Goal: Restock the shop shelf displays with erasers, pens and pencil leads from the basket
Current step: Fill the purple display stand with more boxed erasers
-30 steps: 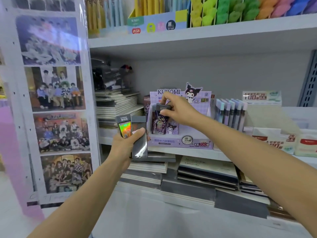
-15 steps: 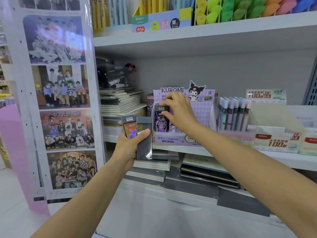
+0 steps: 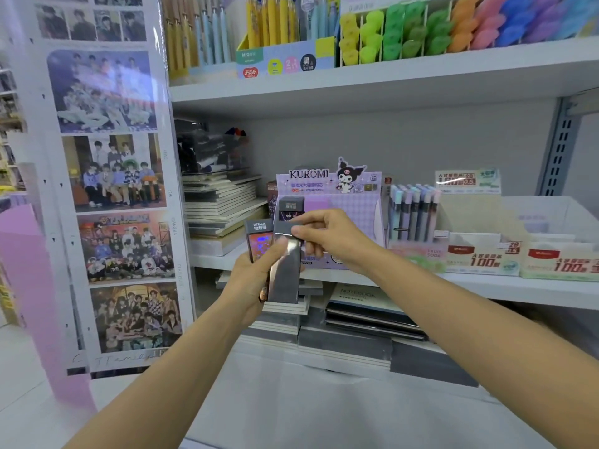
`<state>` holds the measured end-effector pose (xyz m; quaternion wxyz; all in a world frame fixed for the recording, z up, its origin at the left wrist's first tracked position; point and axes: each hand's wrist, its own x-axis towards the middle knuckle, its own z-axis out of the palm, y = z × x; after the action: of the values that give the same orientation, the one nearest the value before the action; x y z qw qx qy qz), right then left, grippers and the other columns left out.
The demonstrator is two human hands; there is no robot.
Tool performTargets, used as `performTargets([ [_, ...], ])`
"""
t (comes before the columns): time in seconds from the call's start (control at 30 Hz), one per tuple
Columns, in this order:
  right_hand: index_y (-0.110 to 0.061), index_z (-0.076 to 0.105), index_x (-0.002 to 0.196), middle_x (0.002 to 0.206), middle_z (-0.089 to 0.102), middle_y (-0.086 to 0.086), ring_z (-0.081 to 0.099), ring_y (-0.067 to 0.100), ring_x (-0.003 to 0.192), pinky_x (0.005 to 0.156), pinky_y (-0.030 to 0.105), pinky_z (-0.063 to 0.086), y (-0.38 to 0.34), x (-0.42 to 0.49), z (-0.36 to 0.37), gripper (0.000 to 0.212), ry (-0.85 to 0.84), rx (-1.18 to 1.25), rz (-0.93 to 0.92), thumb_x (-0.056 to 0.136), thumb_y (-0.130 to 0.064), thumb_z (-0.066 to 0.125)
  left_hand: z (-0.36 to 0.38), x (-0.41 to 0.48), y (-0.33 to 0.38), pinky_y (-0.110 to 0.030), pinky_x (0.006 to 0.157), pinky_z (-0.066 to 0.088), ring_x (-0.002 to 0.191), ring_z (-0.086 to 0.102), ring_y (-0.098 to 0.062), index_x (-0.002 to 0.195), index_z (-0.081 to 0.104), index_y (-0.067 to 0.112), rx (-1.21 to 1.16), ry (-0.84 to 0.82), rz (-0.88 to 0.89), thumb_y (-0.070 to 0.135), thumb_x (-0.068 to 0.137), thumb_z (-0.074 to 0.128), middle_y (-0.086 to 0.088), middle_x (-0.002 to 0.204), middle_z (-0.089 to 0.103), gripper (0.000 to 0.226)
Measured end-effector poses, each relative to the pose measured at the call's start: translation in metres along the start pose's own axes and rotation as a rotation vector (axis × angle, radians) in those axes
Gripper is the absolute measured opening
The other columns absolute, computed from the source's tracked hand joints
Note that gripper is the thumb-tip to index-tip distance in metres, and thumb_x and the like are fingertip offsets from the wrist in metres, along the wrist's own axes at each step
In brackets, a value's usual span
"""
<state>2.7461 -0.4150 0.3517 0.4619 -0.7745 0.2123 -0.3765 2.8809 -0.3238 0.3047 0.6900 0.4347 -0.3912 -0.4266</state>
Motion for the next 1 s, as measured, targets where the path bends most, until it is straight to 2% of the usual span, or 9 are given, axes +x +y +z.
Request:
performTargets([
  [0.07,-0.010,0.064,0.104,0.057,0.064,0.001,0.055,0.006,0.044,0.045,0.015,0.045,-0.003,-0.007,-0.009,0.013,0.015,0.105,-0.009,0.093,-0.004,0.060,0.003,-0.005,0.002,-0.034,0.068,0.060,0.087,0.073,-0.026,0.113,0.069,0.013,-0.068,-0.075,-0.112,0.052,0.083,0.058,-0.015,0.105,0.074,0.050],
  [0.17,-0.009,0.060,0.107,0.079,0.065,0.010,0.062,0.010,0.057,0.053,0.017,0.050,-0.006,-0.015,-0.019,0.015,0.030,0.223,-0.021,0.095,-0.002,0.056,0.005,-0.011,0.004,-0.037,0.083,0.056,0.084,0.074,-0.024,0.107,0.072,0.012,-0.071,-0.130,-0.213,0.050,0.083,0.059,-0.015,0.107,0.073,0.046],
  [0.23,-0.006,0.060,0.110,0.088,0.065,0.010,0.063,0.011,0.063,0.059,0.018,0.053,-0.009,-0.020,-0.023,0.014,-0.004,0.260,0.001,0.097,-0.010,0.054,0.010,-0.015,0.003,-0.029,0.074,0.057,0.076,0.073,-0.020,0.099,0.074,0.011,-0.020,-0.133,-0.215,0.045,0.073,0.068,-0.012,0.099,0.075,0.043],
  [0.33,-0.002,0.060,0.113,0.090,0.068,0.005,0.064,0.013,0.072,0.068,0.021,0.056,-0.014,-0.027,-0.022,0.035,-0.075,0.313,0.022,0.094,-0.032,0.056,0.018,-0.018,0.005,-0.025,0.057,0.051,0.059,0.065,-0.015,0.093,0.071,0.010,0.015,-0.051,-0.154,0.037,0.058,0.080,-0.006,0.078,0.073,0.045],
  [0.4,-0.004,0.057,0.123,0.104,0.067,0.010,0.066,0.019,0.086,0.081,0.026,0.056,-0.013,-0.029,-0.021,0.038,-0.052,0.198,0.001,0.092,-0.025,0.061,0.019,-0.016,0.005,-0.027,0.059,0.053,0.059,0.066,-0.016,0.096,0.070,0.010,0.038,-0.007,-0.112,0.032,0.056,0.082,-0.006,0.076,0.074,0.047],
  [0.47,-0.004,0.054,0.129,0.114,0.066,0.016,0.067,0.020,0.093,0.084,0.026,0.056,-0.011,-0.029,-0.021,0.040,0.002,0.123,0.001,0.091,-0.009,0.064,0.019,-0.014,0.006,-0.028,0.056,0.057,0.064,0.071,-0.019,0.101,0.069,0.008,0.023,0.008,-0.082,0.025,0.060,0.081,-0.009,0.083,0.076,0.046],
  [0.6,-0.010,0.061,0.115,0.105,0.069,0.011,0.067,0.017,0.091,0.073,0.023,0.058,-0.013,-0.023,-0.026,0.028,0.168,0.138,-0.018,0.088,-0.003,0.064,0.006,-0.009,0.008,-0.022,0.044,0.051,0.063,0.069,-0.014,0.106,0.067,0.005,-0.016,0.056,-0.075,0.017,0.089,0.067,-0.010,0.082,0.075,0.021],
  [0.77,-0.018,0.055,0.105,0.108,0.068,0.013,0.067,0.021,0.096,0.083,0.033,0.058,-0.017,0.002,-0.033,0.025,0.411,0.014,-0.180,0.089,-0.003,0.066,-0.021,-0.002,0.006,-0.028,0.057,0.060,0.063,0.071,-0.018,0.102,0.063,-0.001,-0.070,0.135,-0.010,0.003,0.097,0.054,-0.010,0.075,0.071,0.011],
  [1.0,-0.014,0.058,0.106,0.096,0.069,0.010,0.066,0.025,0.090,0.084,0.044,0.055,-0.004,0.033,-0.009,0.021,0.323,-0.361,-0.257,0.088,-0.007,0.066,-0.042,0.003,0.002,-0.030,0.068,0.060,0.087,0.074,-0.022,0.110,0.062,0.009,0.065,0.115,0.093,0.015,0.090,0.065,-0.006,0.099,0.076,0.021],
])
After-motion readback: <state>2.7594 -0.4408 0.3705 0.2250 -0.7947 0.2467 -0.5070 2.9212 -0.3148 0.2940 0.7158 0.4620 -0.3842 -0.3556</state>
